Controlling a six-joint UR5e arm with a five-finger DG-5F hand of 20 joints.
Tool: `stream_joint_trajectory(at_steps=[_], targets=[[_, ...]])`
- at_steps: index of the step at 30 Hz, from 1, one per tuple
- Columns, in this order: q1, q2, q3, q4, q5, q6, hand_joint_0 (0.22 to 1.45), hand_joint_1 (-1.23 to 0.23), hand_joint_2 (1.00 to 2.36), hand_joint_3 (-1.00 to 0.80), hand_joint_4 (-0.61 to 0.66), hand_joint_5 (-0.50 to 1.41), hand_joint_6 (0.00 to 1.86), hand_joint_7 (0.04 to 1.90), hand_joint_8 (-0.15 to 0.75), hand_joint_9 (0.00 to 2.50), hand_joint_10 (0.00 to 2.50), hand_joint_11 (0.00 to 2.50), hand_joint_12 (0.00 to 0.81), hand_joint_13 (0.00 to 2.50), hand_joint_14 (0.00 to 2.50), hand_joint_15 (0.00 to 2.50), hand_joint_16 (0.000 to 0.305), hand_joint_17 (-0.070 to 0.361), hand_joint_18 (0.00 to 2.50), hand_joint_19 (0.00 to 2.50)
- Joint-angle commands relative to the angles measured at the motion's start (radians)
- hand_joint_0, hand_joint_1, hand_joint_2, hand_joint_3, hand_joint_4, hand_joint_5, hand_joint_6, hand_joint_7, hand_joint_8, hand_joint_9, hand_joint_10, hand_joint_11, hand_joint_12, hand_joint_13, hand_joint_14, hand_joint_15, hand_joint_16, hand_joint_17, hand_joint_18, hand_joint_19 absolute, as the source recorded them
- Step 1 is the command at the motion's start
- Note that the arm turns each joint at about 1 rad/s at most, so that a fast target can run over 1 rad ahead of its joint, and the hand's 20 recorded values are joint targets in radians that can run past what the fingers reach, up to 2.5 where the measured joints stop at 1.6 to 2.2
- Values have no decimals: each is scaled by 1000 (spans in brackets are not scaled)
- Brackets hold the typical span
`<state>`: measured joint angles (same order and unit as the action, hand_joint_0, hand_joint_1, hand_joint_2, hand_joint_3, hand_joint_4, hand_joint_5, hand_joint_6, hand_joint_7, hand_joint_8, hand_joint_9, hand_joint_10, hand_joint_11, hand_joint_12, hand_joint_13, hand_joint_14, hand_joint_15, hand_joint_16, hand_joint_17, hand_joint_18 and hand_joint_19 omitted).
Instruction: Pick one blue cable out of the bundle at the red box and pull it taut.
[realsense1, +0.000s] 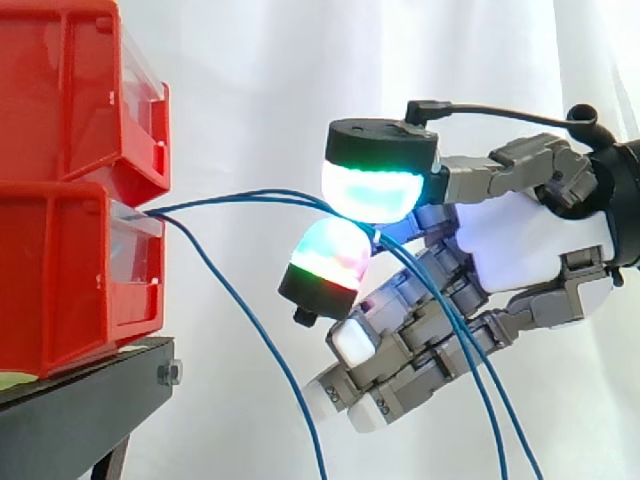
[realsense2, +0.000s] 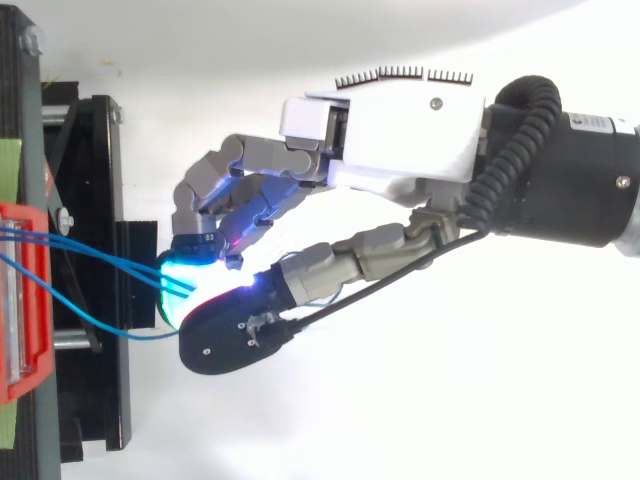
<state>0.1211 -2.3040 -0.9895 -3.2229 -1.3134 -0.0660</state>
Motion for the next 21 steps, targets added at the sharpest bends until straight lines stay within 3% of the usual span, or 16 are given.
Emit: stream_joint_trajectory(at_steps=[1,13,21], targets=[[0,0,0,0,-1,0,737,-832,1007,-425,-10,-197,918,989,307,854,13,723,370,390,4,118,49,111,397,34],[-1,0,0,0,-4,2,778,-876,1000,-500,1,-194,911,947,301,911,15,799,369,403,4,106,49,110,415,0],[-1,0,0,0,-4,8,545,-801,1000,-500,83,-185,901,891,318,921,15,791,380,402,4,141,51,114,381,56]])
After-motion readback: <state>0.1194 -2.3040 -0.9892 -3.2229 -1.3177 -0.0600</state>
